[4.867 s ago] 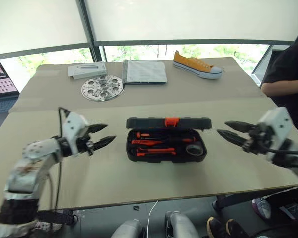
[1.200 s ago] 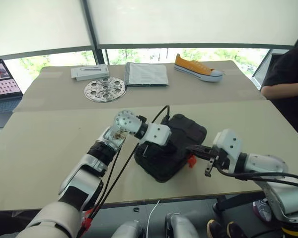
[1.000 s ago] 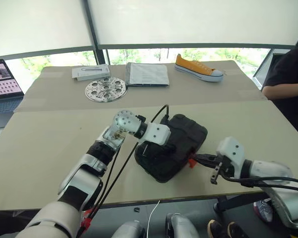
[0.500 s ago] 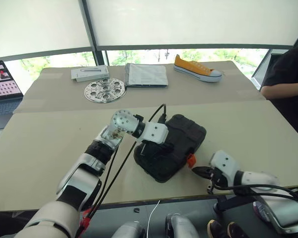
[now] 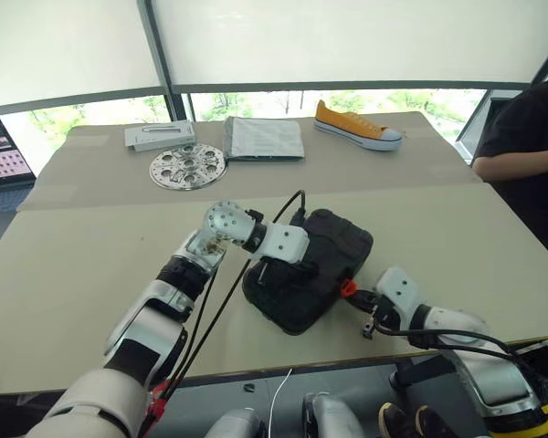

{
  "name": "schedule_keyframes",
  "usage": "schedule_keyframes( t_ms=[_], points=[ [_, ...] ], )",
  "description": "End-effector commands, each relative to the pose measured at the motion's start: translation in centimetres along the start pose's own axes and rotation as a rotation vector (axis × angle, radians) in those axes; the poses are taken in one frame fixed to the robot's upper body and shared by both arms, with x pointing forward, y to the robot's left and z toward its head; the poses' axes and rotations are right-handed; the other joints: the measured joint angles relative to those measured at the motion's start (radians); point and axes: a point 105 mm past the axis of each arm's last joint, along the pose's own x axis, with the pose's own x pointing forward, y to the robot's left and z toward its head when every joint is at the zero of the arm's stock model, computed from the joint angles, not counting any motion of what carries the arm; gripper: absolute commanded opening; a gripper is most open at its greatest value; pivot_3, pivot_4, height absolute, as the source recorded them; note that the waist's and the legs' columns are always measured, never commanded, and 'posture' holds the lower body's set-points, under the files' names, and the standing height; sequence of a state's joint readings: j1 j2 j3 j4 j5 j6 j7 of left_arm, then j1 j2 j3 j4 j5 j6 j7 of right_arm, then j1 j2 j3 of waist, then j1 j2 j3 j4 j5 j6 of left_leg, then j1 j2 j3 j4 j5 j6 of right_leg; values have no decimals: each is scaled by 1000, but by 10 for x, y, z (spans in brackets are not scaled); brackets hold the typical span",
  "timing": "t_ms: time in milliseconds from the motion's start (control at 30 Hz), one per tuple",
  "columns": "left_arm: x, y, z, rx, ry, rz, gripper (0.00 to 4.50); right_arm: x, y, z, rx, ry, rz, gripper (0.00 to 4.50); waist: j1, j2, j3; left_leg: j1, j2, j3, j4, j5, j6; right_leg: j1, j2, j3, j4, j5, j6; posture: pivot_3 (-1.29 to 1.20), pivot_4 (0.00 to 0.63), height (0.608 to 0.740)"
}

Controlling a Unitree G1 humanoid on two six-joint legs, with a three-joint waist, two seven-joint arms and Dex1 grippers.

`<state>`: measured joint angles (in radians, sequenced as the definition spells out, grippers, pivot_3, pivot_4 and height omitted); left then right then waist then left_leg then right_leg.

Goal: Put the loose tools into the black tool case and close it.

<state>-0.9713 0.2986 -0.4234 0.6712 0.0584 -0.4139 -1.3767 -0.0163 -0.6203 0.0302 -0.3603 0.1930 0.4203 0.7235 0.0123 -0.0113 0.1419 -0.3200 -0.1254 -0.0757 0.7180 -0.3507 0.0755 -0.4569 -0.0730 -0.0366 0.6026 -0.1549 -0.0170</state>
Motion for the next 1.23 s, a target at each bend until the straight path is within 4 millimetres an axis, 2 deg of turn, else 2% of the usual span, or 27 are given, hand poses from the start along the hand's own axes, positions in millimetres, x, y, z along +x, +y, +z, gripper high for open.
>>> schedule_keyframes(
  t_ms=[33,167,400,467,567,600,633,733,767,800,833,867,900,967,1000,1067,1233],
  points=[
    [14,-25,-21,-49,69,-102,36,-10,3,58,-92,-201,15,0,-2,0,0,0,0,0,0,0,0,0,0,0,0,0,0,0,150,740],
    [16,-25,-20,-50,64,-102,36,-8,5,54,-96,-168,33,0,-3,0,0,1,0,0,-2,0,0,0,0,0,0,0,0,0,150,740],
    [12,-25,-24,-72,67,-88,36,-8,-3,48,-97,-127,18,0,-1,0,-1,1,0,0,-2,0,0,1,0,1,-1,0,0,0,150,740],
    [7,-24,-26,-103,67,-65,36,-13,-3,47,-115,-111,31,0,-1,0,-1,1,0,0,-2,0,0,1,0,1,-1,0,0,0,150,740],
    [-12,-23,-29,-206,42,-13,36,-28,-5,50,-71,-101,63,0,-2,0,-1,1,0,0,-2,0,0,1,0,0,-1,0,0,0,150,740],
    [-21,-22,-28,-256,26,13,538,-35,-7,51,-60,-96,81,581,-3,0,-1,1,0,0,-3,0,0,0,0,1,-1,0,0,0,150,740],
    [-36,-22,-30,-322,11,50,721,-45,-9,53,-61,-86,109,788,-3,0,-1,1,0,0,-4,0,0,0,1,1,-1,0,0,0,150,740],
    [-85,-37,-39,-476,15,146,1969,-75,-23,63,-51,-65,172,1981,-10,0,-1,1,1,0,-4,0,0,-1,2,0,-1,0,0,0,150,740],
    [-107,-47,-38,-547,8,184,1969,-88,-31,68,-37,-60,191,1981,-13,0,-1,1,1,0,-4,0,0,-2,2,0,-1,0,0,0,150,740],
    [-125,-56,-34,-607,-5,215,2681,-99,-37,72,-20,-53,208,2721,-16,3,1,2,2,-1,-5,0,0,-1,3,0,-2,0,-1,0,150,740],
    [-144,-65,-28,-674,-16,247,2745,-110,-43,75,-7,-43,223,2819,-20,3,1,1,2,0,-6,0,0,-2,3,1,-4,0,-1,0,150,740],
    [-157,-72,-21,-718,-22,275,3036,-119,-49,77,1,-35,231,3152,-26,4,3,1,2,-1,-6,0,0,-2,4,1,-4,0,-1,0,150,740],
    [-169,-78,-15,-747,-17,313,3599,-125,-55,78,4,-26,235,3652,-26,5,5,1,2,-1,-8,0,1,-3,4,1,-4,0,-2,0,150,740],
    [-189,-87,-7,-793,1,381,4097,-135,-63,81,3,-13,246,4139,-18,5,7,1,2,-3,-7,-1,1,-3,4,-1,-6,0,-2,0,150,740],
    [-196,-93,-3,-813,11,403,4148,-138,-66,83,1,-13,254,4451,-10,4,7,0,2,-3,-7,-1,1,-3,4,-2,-7,0,-2,0,150,740],
    [-207,-106,3,-839,37,445,4148,-141,-74,90,2,-37,271,4451,-2,6,9,0,1,-3,-7,-1,1,-2,3,-2,-8,0,-2,0,150,740],
    [-205,-122,6,-850,76,466,4148,-133,-79,91,7,-43,318,4451,8,9,10,0,-1,-3,-7,-5,-7,-1,-1,-4,-8,0,-2,0,150,740]
  ],
)
